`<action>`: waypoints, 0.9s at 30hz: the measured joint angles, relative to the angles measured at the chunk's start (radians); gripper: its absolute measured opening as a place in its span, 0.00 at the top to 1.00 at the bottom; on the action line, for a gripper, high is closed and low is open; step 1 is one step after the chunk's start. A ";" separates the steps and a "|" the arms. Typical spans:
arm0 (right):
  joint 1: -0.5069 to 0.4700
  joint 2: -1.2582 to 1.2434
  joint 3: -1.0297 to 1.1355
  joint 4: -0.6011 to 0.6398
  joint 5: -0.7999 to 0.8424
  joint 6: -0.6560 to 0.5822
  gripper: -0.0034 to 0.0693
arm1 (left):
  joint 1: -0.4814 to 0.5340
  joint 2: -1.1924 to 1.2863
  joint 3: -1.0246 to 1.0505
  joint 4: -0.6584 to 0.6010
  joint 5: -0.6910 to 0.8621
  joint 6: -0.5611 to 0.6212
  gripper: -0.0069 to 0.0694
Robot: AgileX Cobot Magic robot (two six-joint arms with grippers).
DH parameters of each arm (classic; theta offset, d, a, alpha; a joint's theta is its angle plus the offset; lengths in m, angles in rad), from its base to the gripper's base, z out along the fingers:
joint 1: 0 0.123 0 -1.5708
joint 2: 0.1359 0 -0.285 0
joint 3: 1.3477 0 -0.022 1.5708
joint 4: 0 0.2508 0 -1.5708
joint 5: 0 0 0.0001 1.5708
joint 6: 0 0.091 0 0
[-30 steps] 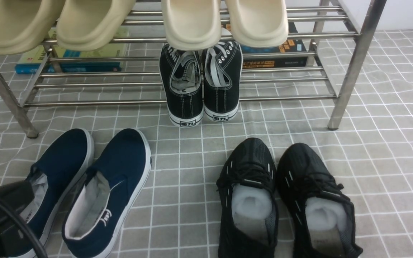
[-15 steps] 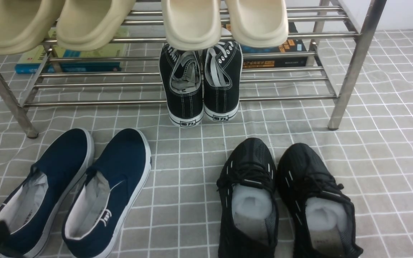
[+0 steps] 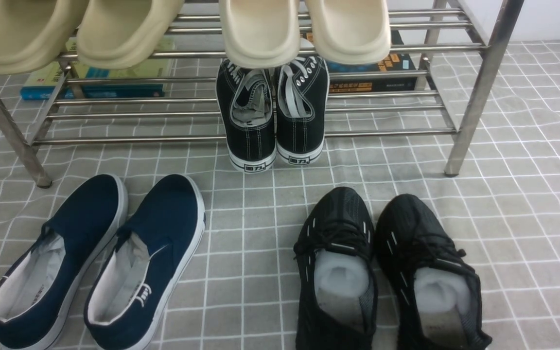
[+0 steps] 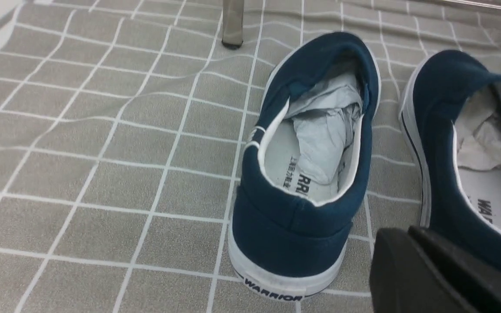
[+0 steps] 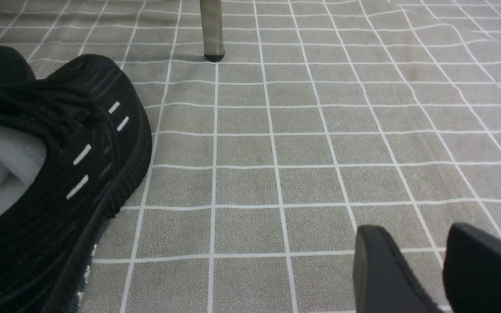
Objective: Take the shoes off the shelf with your hand from the grey coffee tablecloth.
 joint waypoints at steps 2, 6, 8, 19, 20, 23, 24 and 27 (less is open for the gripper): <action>0.000 0.000 0.000 0.000 0.000 0.000 0.62 | 0.001 0.000 0.000 0.001 0.001 0.000 0.86; 0.000 0.000 0.000 0.000 0.000 0.000 0.62 | 0.001 0.000 0.000 0.001 0.001 0.000 0.85; 0.000 0.000 0.000 0.000 0.000 0.000 0.62 | 0.001 0.000 0.000 0.001 0.001 0.000 0.85; 0.000 0.000 0.000 0.000 0.000 0.000 0.62 | 0.001 0.000 0.000 0.036 0.002 0.000 0.84; 0.000 0.000 0.000 0.000 0.000 0.000 0.62 | 0.001 0.000 0.000 0.039 0.002 0.000 0.84; 0.000 0.000 0.000 0.000 0.000 0.000 0.62 | 0.001 0.000 0.000 0.041 0.002 0.000 0.84; 0.000 0.000 0.000 0.000 0.000 0.000 0.62 | 0.001 0.000 0.000 0.042 0.002 0.000 0.84; 0.000 0.000 0.000 0.000 0.000 0.000 0.62 | 0.001 0.000 0.000 0.042 0.002 0.000 0.83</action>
